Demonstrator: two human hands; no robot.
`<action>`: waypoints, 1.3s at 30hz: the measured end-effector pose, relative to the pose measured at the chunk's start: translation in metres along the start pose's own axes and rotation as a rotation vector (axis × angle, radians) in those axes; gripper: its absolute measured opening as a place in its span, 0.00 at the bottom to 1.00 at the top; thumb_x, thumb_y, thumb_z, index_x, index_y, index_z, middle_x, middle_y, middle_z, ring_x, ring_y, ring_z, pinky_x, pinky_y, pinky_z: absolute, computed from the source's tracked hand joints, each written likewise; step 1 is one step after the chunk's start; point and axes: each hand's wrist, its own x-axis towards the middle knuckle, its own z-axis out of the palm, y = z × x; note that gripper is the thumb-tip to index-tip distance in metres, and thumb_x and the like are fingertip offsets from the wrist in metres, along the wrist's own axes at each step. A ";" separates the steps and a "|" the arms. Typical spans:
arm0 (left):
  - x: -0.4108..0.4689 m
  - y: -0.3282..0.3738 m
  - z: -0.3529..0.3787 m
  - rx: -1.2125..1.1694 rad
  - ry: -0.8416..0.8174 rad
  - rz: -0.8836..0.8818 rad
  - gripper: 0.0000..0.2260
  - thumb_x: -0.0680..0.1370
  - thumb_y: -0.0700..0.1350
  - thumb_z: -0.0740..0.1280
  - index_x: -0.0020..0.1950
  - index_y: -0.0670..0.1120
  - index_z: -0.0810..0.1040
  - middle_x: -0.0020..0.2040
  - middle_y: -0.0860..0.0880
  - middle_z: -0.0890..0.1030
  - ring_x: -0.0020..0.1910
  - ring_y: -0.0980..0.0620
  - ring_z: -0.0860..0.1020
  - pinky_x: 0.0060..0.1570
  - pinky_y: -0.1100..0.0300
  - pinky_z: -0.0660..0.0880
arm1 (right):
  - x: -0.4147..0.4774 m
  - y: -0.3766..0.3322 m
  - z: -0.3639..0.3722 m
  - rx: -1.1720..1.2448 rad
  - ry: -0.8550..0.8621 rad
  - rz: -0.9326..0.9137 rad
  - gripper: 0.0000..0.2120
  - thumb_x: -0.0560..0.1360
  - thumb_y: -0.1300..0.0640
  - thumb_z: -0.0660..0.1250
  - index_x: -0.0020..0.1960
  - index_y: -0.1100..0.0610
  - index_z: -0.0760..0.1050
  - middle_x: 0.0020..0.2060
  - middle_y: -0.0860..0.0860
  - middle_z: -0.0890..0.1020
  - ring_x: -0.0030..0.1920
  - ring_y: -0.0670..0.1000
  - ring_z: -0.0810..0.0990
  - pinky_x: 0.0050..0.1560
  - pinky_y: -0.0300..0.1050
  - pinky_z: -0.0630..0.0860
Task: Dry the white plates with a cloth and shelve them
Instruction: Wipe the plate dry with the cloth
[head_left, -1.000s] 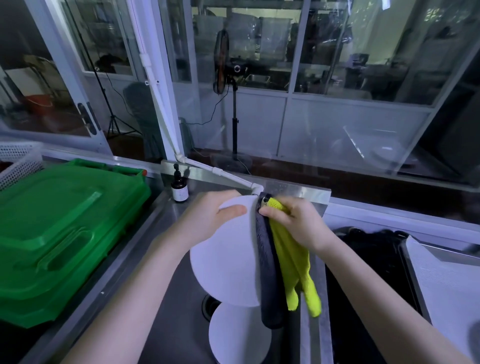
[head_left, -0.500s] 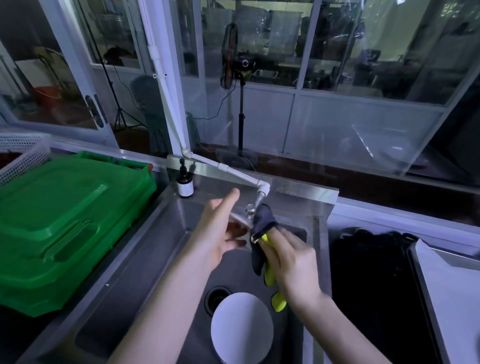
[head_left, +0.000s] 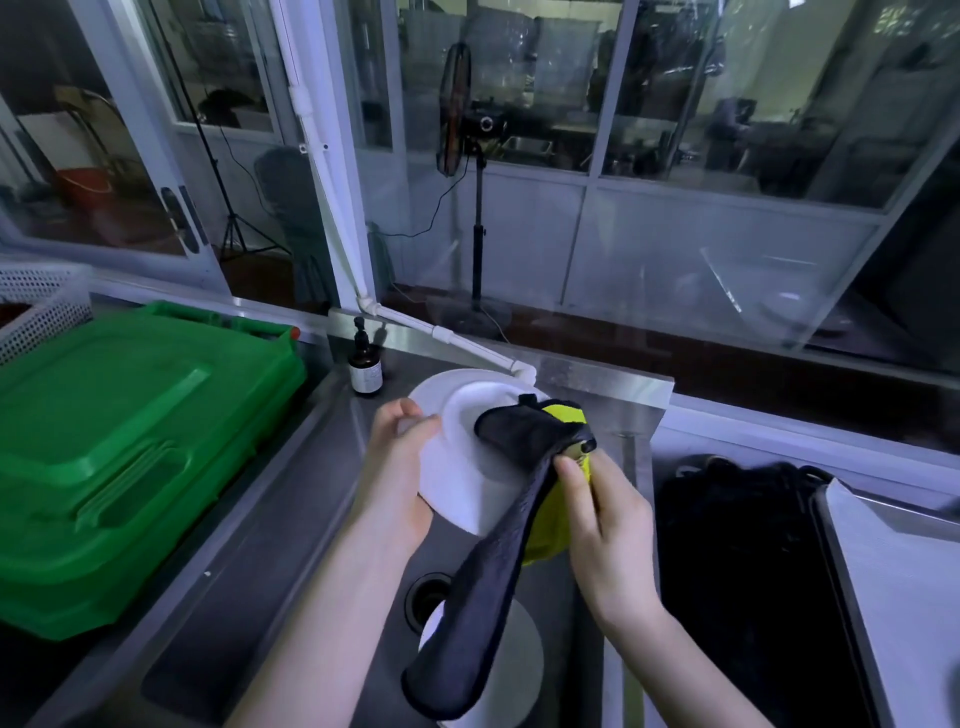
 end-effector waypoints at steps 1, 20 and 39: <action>0.000 -0.001 -0.001 0.008 0.024 0.041 0.08 0.75 0.43 0.70 0.47 0.52 0.72 0.49 0.50 0.74 0.51 0.49 0.70 0.48 0.54 0.65 | -0.001 -0.002 0.000 -0.068 -0.008 -0.085 0.09 0.81 0.52 0.60 0.42 0.47 0.71 0.38 0.37 0.73 0.39 0.41 0.71 0.42 0.33 0.66; -0.014 0.010 -0.008 -0.066 -0.040 0.248 0.13 0.74 0.46 0.67 0.51 0.64 0.83 0.70 0.51 0.76 0.70 0.47 0.73 0.71 0.47 0.69 | 0.015 -0.001 0.007 -0.331 -0.473 -0.259 0.19 0.84 0.51 0.53 0.60 0.60 0.77 0.64 0.51 0.78 0.78 0.50 0.55 0.77 0.55 0.54; -0.019 0.009 0.000 -0.080 -0.044 0.245 0.13 0.75 0.43 0.67 0.55 0.58 0.82 0.66 0.48 0.79 0.70 0.46 0.73 0.72 0.46 0.67 | 0.000 -0.016 0.018 -0.293 -0.476 -0.320 0.20 0.84 0.51 0.52 0.67 0.59 0.75 0.70 0.50 0.74 0.78 0.50 0.56 0.77 0.52 0.54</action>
